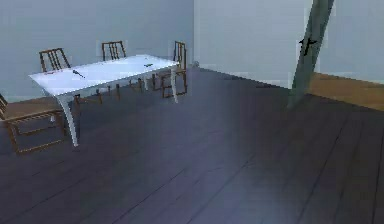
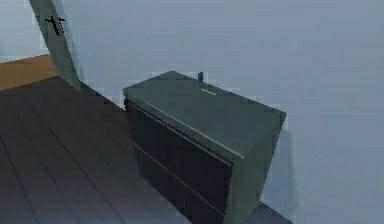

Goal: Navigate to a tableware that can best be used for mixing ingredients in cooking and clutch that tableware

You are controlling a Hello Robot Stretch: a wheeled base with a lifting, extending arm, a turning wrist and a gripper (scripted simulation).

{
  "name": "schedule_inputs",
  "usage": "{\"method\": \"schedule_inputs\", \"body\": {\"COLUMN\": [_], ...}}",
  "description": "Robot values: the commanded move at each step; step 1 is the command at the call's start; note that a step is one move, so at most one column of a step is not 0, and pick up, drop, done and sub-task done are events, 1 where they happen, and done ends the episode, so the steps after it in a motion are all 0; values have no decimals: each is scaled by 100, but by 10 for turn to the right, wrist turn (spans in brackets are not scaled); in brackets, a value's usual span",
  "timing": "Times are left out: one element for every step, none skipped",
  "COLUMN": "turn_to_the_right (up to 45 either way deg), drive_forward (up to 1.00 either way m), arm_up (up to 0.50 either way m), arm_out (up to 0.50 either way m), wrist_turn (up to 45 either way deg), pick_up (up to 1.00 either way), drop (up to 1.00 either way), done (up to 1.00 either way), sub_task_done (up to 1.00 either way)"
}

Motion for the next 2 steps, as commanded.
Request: {"method": "schedule_inputs", "body": {"turn_to_the_right": [420,0], "drive_forward": [0,100], "arm_up": [0,0], "arm_out": [0,0], "wrist_turn": [0,0], "pick_up": [0,0], "drop": [0,0], "done": [0,0], "sub_task_done": [0,0]}}
